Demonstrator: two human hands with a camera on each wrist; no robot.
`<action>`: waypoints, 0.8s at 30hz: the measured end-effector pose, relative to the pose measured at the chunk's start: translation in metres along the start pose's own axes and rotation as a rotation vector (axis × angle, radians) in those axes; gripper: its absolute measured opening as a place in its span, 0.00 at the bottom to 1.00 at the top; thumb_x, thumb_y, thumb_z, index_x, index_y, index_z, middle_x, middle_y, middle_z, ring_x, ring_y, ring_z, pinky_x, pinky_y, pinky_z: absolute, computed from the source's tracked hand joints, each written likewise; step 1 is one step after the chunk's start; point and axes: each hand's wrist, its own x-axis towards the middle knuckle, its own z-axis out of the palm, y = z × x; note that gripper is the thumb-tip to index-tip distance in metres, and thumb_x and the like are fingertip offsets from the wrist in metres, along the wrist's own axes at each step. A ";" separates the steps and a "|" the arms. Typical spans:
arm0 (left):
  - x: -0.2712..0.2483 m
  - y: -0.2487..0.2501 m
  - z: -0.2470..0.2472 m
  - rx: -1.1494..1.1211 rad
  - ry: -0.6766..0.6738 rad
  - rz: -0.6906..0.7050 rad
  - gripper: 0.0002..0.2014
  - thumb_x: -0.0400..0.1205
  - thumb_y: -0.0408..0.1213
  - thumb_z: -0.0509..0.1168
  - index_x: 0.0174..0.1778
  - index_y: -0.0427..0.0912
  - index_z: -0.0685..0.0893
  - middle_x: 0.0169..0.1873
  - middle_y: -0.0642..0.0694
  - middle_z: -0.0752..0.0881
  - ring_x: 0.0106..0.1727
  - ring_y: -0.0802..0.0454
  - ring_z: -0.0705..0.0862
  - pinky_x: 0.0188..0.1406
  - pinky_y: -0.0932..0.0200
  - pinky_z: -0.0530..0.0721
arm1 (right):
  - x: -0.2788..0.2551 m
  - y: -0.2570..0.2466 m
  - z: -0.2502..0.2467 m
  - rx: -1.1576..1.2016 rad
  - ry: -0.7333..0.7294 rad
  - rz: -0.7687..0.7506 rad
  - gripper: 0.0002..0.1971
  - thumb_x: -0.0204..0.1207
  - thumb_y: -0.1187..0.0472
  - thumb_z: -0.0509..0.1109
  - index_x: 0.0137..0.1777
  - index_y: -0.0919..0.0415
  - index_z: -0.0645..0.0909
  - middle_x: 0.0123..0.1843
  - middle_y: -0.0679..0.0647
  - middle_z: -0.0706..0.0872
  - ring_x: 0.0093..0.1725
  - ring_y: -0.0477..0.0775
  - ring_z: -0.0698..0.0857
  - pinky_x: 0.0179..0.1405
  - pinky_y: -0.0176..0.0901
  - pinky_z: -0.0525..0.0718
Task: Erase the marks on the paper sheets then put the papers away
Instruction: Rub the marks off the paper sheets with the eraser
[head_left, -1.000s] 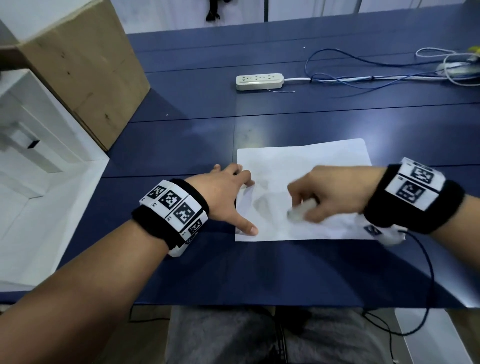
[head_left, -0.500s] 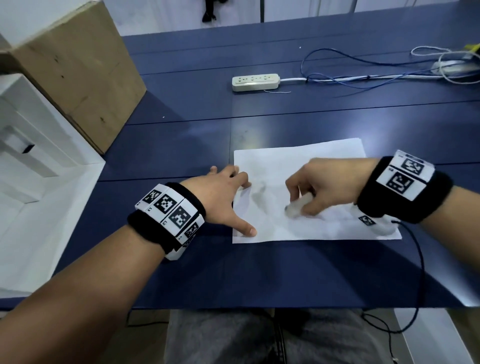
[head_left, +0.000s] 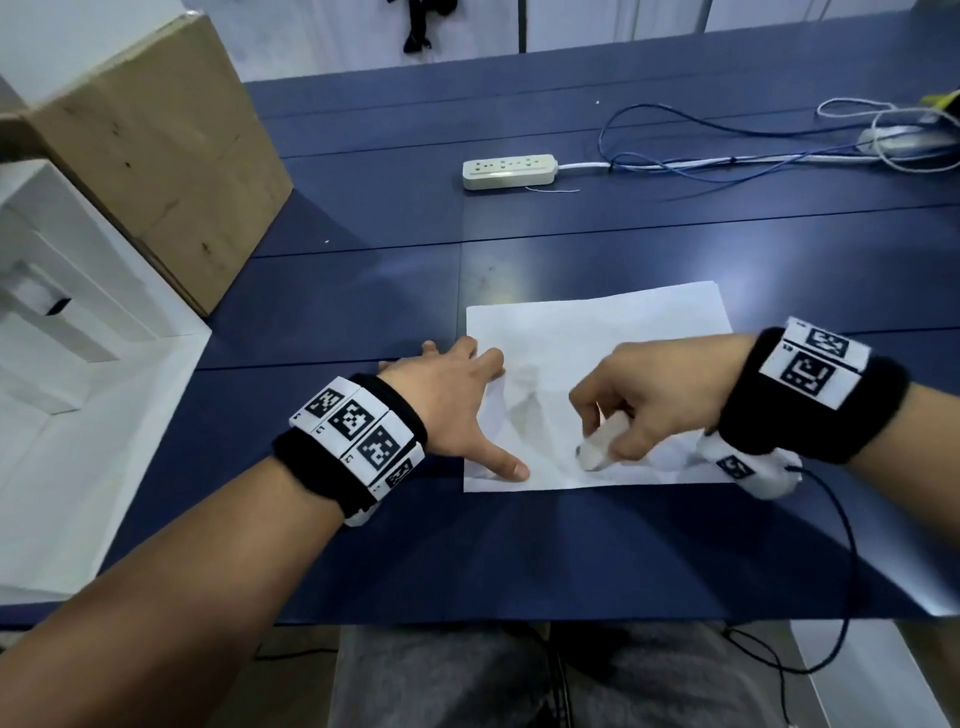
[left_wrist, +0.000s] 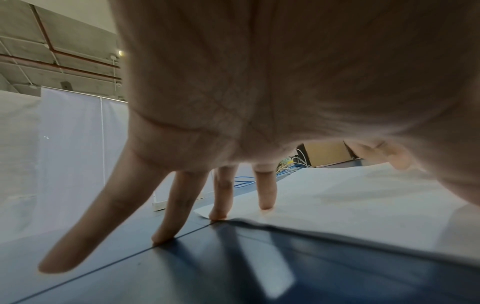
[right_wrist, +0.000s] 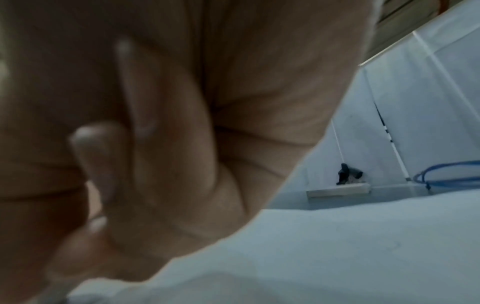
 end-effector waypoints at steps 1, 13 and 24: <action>0.000 0.000 0.000 -0.005 0.005 0.000 0.62 0.45 0.87 0.59 0.74 0.58 0.64 0.67 0.56 0.67 0.66 0.40 0.73 0.55 0.35 0.83 | 0.004 0.003 -0.003 -0.029 0.058 0.013 0.08 0.68 0.52 0.78 0.43 0.51 0.84 0.26 0.44 0.84 0.27 0.41 0.78 0.28 0.31 0.73; 0.000 0.001 -0.002 -0.029 -0.025 -0.001 0.60 0.51 0.82 0.68 0.77 0.55 0.64 0.70 0.54 0.65 0.73 0.34 0.69 0.62 0.38 0.81 | -0.001 0.004 -0.002 -0.012 -0.001 0.017 0.10 0.69 0.49 0.78 0.44 0.52 0.84 0.28 0.48 0.87 0.27 0.42 0.78 0.27 0.31 0.74; 0.002 -0.001 -0.002 -0.056 -0.046 0.002 0.61 0.50 0.83 0.68 0.77 0.54 0.63 0.70 0.54 0.65 0.77 0.31 0.65 0.65 0.37 0.79 | -0.003 0.005 -0.001 0.026 0.020 0.026 0.08 0.67 0.53 0.79 0.43 0.52 0.84 0.28 0.48 0.86 0.27 0.41 0.78 0.26 0.28 0.72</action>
